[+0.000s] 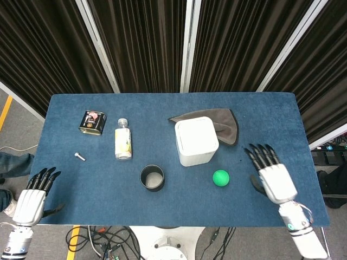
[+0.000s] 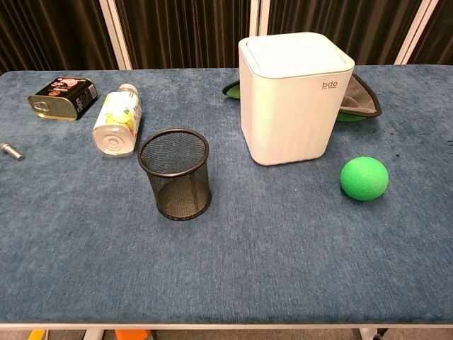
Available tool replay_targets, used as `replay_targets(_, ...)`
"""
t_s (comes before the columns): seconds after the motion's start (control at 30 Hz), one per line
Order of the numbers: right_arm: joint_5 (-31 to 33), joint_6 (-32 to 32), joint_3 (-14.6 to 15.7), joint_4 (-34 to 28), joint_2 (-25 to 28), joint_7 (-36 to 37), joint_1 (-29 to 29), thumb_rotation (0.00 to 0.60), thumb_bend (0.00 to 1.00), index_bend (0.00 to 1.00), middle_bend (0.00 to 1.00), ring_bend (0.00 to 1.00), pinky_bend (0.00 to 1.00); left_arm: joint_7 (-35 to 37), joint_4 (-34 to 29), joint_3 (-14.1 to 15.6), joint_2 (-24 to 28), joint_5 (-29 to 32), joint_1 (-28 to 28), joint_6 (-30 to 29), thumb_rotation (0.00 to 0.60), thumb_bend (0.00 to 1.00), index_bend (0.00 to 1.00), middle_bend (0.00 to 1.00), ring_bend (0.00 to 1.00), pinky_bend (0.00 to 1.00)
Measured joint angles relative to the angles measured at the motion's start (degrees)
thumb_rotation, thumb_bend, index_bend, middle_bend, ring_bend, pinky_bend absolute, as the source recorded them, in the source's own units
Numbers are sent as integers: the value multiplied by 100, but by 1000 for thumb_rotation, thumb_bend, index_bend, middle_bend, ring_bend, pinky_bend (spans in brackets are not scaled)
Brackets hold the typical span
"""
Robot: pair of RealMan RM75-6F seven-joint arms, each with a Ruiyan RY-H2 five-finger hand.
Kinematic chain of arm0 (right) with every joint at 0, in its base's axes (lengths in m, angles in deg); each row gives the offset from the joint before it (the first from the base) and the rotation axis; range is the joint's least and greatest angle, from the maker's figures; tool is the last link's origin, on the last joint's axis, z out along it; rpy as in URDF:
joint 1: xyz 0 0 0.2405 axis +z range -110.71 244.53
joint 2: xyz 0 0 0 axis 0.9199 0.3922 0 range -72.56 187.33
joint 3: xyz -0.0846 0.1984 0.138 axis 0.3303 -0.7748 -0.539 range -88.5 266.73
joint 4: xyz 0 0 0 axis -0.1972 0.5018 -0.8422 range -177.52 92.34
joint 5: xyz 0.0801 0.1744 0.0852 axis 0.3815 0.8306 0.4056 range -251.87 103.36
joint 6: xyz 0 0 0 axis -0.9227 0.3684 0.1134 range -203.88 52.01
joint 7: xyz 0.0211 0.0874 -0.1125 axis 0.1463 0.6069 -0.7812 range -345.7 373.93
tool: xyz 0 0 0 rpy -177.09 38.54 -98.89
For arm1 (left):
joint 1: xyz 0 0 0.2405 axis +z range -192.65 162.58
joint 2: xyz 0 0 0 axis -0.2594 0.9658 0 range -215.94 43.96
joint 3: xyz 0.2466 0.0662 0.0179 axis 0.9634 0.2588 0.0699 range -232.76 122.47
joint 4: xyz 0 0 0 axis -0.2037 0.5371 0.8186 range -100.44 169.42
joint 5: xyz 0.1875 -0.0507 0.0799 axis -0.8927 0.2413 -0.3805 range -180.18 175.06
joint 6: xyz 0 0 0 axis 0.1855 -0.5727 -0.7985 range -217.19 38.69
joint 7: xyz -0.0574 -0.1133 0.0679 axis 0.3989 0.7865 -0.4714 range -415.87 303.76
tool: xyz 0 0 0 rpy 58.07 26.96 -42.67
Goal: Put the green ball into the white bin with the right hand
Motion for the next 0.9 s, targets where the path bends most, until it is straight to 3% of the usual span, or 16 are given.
replay_targets(0.17,707,-985,-485,-569,-44,-886,827,580,381,0,115,0,0,80,34,4,4,30,33,-27,600,61,140,64,33,147)
replay_targets(0.37,1578,-1546,-739,-902,-401,-1815,1485,580,389,0,196,0,0,221,128,23,-8,62,62,-19,600,61,140,64,33,146)
replay_targets(0.57,2097,-1634,-753,-918,-779,-2310,1782,581,395,0,204,0,0,299,173,18,20,54,70,-48,600,61,140,64,33,147)
replay_targets(0.9,2373,-1530,-638,-830,-911,-2342,1938,580,400,0,242,0,0,356,239,23,-11,80,65,4,600,61,140,64,33,147)
